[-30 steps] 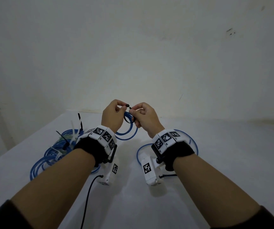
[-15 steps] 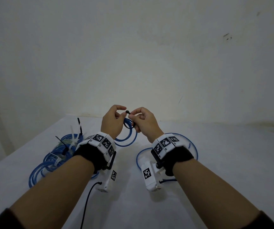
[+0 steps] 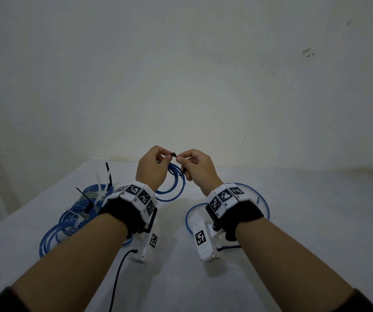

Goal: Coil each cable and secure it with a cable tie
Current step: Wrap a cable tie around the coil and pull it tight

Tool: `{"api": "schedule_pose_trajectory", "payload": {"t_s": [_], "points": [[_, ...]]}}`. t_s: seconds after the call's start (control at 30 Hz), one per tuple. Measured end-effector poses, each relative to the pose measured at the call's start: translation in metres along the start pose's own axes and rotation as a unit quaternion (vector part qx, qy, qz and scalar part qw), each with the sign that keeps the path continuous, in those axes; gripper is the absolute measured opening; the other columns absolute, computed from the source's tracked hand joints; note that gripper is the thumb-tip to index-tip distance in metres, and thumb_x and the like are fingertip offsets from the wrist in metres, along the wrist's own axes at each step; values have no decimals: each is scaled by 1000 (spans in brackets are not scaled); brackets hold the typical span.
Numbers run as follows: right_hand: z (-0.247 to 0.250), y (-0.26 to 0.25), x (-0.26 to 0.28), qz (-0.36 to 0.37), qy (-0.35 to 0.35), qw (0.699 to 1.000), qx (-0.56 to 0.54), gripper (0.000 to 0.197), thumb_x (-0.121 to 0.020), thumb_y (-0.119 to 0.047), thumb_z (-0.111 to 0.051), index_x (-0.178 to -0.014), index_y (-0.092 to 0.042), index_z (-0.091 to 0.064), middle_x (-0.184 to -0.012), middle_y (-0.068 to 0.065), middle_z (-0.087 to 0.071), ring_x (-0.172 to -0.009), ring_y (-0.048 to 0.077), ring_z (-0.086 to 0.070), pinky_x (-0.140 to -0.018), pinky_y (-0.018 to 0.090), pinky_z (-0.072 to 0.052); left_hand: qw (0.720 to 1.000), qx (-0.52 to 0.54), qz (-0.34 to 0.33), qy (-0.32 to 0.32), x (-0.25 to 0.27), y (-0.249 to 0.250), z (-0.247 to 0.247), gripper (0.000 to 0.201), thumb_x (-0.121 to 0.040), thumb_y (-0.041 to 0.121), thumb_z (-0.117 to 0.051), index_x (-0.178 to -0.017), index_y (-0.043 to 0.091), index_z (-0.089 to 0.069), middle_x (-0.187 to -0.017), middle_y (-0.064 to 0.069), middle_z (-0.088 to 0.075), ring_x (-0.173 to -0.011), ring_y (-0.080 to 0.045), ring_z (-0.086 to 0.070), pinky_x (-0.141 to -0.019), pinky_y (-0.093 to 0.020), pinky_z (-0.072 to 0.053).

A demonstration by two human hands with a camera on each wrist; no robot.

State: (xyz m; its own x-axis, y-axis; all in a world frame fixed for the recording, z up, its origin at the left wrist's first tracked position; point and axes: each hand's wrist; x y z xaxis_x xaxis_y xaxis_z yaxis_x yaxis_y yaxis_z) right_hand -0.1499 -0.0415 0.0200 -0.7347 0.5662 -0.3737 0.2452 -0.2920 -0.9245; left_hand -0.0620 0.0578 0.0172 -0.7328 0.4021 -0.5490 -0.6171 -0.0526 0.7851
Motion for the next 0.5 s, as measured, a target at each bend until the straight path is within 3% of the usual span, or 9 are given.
{"api": "schedule_pose_trajectory", "payload": {"t_s": [0.33,0.5], "points": [[-9,2,-2,-3,8,1000,5,5,-88,-13,-63,-82,-13,-65,-59,2,-58,-47,12,-44,-49,21,-38,1000,-27,3,4,-3,-5,5,8,-90,14,-56,-93,11,-64,-89,-7,-66,-70,-8,-53,-63,-16,-40],[-13,1,-1,-6,4,1000,0,5,-88,-13,-63,-84,-11,-64,-60,3,-57,-46,11,-44,-48,21,-38,999,-37,-2,7,0,-7,9,8,-91,15,-55,-95,13,-63,-79,-1,-61,-68,-4,-53,-62,-16,-39]]}}
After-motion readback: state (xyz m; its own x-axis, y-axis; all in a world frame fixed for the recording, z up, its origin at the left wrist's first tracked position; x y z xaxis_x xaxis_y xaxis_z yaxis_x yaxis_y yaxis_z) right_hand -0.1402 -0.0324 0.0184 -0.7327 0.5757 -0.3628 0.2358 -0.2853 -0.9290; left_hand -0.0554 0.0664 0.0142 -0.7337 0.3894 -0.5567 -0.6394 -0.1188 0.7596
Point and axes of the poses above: each hand's wrist, its own x-axis away from the middle knuckle, its own z-axis out of the back of the hand, y = z × x
